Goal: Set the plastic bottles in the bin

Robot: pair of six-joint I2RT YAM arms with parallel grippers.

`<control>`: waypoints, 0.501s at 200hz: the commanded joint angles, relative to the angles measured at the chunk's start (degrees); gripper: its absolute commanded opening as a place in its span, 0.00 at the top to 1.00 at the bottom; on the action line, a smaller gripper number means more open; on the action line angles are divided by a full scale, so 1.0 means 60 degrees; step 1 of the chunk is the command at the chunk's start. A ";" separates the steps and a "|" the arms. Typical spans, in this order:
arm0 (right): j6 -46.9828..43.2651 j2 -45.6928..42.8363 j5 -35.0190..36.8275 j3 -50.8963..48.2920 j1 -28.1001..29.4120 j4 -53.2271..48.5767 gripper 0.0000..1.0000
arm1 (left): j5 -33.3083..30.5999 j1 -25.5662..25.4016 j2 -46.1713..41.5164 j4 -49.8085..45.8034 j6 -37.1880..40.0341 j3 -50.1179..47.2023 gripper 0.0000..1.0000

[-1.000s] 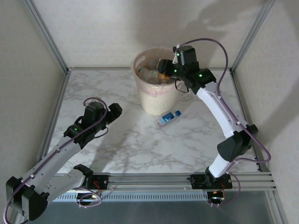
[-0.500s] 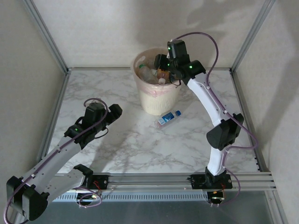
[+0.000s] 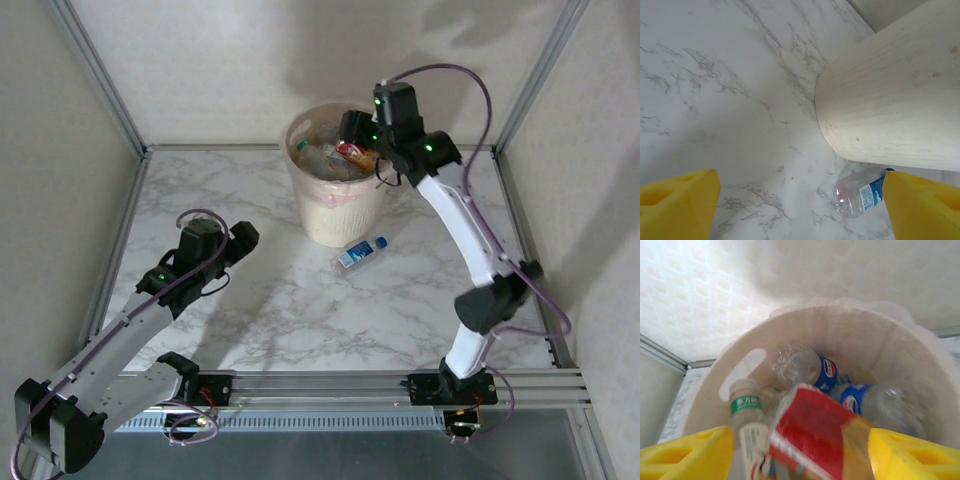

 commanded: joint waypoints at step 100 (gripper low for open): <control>0.3839 -0.5722 -0.0246 -1.0665 0.0344 0.3133 0.08 | 0.0164 0.0207 -0.0365 -0.0144 -0.0084 0.0048 0.16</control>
